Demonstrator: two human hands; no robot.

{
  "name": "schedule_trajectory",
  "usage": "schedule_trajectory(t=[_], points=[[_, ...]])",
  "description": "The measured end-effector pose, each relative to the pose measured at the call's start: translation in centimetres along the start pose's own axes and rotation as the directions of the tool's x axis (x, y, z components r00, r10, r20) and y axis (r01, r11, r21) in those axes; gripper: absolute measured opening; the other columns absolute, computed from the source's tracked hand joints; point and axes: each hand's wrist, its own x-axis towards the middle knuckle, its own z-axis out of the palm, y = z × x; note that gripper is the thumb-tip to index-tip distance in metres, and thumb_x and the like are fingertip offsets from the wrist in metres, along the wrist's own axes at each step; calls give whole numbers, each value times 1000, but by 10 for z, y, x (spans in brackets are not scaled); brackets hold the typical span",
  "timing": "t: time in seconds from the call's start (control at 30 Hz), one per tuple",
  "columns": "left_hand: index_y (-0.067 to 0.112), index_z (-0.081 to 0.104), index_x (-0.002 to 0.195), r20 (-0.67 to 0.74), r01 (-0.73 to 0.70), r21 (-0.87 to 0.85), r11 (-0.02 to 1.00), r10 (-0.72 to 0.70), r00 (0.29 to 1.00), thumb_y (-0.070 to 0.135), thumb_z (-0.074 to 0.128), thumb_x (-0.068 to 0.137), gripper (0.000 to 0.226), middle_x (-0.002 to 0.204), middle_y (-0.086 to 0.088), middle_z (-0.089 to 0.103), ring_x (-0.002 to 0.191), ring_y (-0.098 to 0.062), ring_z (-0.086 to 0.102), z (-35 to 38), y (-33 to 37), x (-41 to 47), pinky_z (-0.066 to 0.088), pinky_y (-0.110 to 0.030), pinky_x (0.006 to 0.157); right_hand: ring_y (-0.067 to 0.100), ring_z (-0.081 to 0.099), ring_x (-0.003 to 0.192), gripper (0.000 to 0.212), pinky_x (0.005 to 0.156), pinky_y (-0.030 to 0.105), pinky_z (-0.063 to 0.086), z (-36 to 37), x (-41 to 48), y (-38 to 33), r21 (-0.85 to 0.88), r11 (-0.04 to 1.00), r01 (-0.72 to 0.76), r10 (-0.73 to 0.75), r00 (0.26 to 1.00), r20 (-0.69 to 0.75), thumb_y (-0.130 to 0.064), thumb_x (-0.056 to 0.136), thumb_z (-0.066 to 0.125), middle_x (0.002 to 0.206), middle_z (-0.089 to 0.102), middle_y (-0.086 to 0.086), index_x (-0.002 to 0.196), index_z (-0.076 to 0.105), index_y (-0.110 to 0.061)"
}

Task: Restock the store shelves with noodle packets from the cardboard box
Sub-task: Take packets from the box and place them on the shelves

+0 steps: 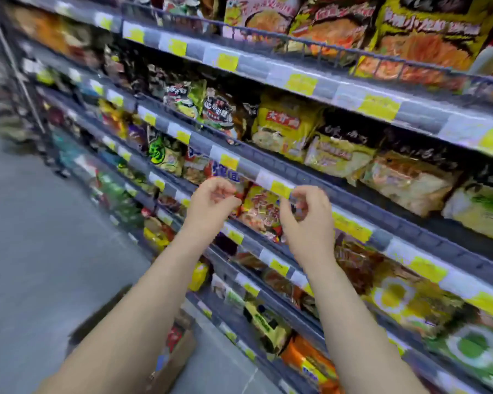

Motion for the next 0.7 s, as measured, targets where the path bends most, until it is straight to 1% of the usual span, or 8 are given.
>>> schedule_trajectory(t=[0.1, 0.17, 0.27, 0.33, 0.4, 0.53, 0.6, 0.7], points=[[26, 53, 72, -46, 97, -28, 995, -98, 994, 14, 64, 65, 17, 75, 0, 50, 64, -13, 47, -64, -34, -31, 37, -25, 60, 10, 48, 81, 9, 77, 36, 45, 50, -44, -13, 42, 997, -62, 58, 995, 80, -20, 86, 62, 89, 49, -9, 93, 56, -22], [24, 54, 72, -61, 150, -46, 988, -152, 986, 14, 61, 63, 16, 74, -1, 50, 64, -13, 47, -102, -56, -49, 37, -22, 59, 14, 50, 79, 9, 75, 40, 47, 82, -75, -22, 61, 992, -112, 105, 988, 112, -19, 86, 61, 87, 50, -4, 94, 58, -20], [17, 51, 74, -38, 239, -61, 969, -241, 970, 0, 62, 70, 21, 72, -5, 49, 64, -12, 49, -157, -93, -74, 39, -20, 58, 18, 51, 74, 13, 70, 40, 47, 131, -128, -40, 94, 962, -255, 241, 960, 139, -20, 85, 61, 79, 48, -4, 91, 53, -28], [16, 50, 74, -34, 295, -38, 955, -296, 954, -15, 56, 79, 32, 69, -2, 47, 56, 0, 50, -191, -121, -89, 38, -13, 54, 17, 49, 71, 17, 70, 37, 46, 163, -165, -51, 103, 942, -319, 304, 942, 145, -19, 84, 62, 74, 45, -10, 89, 50, -30], [16, 51, 74, -25, 371, 2, 929, -371, 928, -17, 54, 81, 34, 68, 0, 48, 49, 7, 48, -221, -146, -102, 37, -8, 51, 17, 48, 69, 14, 67, 34, 45, 191, -198, -61, 102, 917, -385, 361, 912, 194, -22, 83, 61, 72, 45, -9, 87, 50, -30], [16, 55, 77, 14, 522, 68, 850, -524, 852, -11, 58, 80, 27, 69, -2, 50, 54, -8, 47, -263, -193, -113, 38, -15, 49, 12, 45, 65, 14, 62, 24, 38, 239, -243, -71, 79, 860, -504, 461, 834, 304, -13, 84, 61, 73, 47, -5, 90, 53, -24], [16, 56, 79, 32, 589, 94, 802, -594, 804, -7, 59, 80, 22, 72, -2, 53, 59, -11, 49, -275, -215, -111, 39, -17, 52, 7, 45, 63, 14, 63, 25, 39, 260, -257, -71, 35, 806, -591, 540, 758, 365, -13, 84, 60, 73, 48, -6, 90, 55, -25], [17, 57, 80, 52, 662, 121, 739, -671, 740, -4, 58, 81, 21, 79, -4, 57, 67, -11, 53, -285, -244, -98, 41, -18, 55, 9, 47, 65, 15, 65, 29, 41, 292, -271, -61, -45, 720, -693, 638, 634, 437, -15, 84, 59, 77, 52, -3, 90, 53, -28]])
